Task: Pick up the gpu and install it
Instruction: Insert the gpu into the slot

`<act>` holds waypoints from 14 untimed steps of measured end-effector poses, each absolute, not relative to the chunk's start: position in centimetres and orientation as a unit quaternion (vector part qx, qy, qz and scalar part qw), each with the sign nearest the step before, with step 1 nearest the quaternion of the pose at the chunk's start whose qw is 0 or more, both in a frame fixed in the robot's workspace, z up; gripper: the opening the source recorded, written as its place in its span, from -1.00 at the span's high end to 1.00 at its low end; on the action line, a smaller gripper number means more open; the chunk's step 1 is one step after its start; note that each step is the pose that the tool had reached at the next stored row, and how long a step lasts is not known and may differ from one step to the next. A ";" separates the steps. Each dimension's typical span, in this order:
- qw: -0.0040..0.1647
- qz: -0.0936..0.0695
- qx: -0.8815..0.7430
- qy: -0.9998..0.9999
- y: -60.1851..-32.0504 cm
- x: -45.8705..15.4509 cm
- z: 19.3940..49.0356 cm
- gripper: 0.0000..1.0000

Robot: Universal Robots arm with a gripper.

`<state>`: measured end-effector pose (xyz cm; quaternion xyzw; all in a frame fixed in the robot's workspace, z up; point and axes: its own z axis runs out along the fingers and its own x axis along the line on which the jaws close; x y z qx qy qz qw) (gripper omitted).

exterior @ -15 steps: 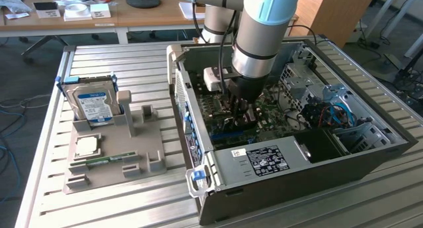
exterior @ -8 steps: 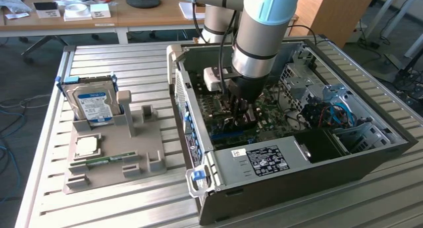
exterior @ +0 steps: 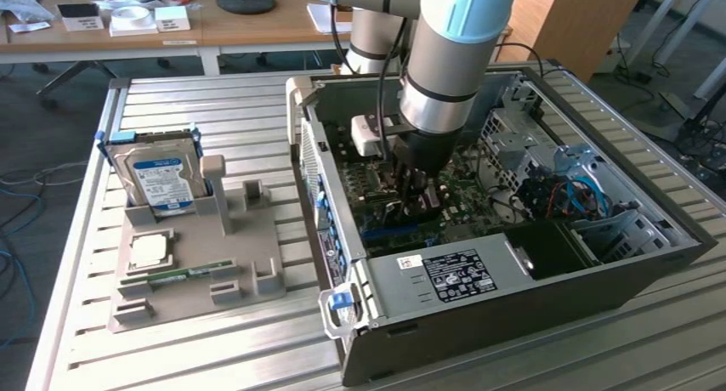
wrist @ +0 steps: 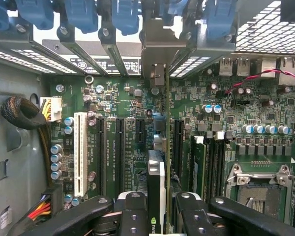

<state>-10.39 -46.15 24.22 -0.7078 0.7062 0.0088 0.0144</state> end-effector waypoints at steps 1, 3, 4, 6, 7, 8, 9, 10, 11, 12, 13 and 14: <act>0.014 0.009 -0.708 0.706 -46.2 -10.4 24.2 0.47; 0.014 0.009 -0.708 0.706 -46.2 -10.4 24.2 0.47; 0.014 0.009 -0.708 0.706 -46.2 -10.4 24.2 0.47; 0.014 0.009 -0.708 0.706 -46.2 -10.4 24.2 0.47; 0.014 0.009 -0.708 0.706 -46.2 -10.4 24.2 0.47; 0.014 0.009 -0.708 0.706 -46.2 -10.4 24.2 0.47; 0.014 0.009 -0.708 0.706 -46.2 -10.5 24.2 0.47; 0.015 0.009 -0.708 0.706 -46.2 -10.5 24.3 0.47; 0.015 0.009 -0.708 0.706 -46.2 -10.5 24.3 0.47; 0.015 0.009 -0.708 0.706 -46.2 -10.5 24.3 0.47; 0.015 0.009 -0.708 0.706 -46.2 -10.5 24.3 0.47; 0.014 0.009 -0.708 0.706 -46.2 -10.5 24.4 0.47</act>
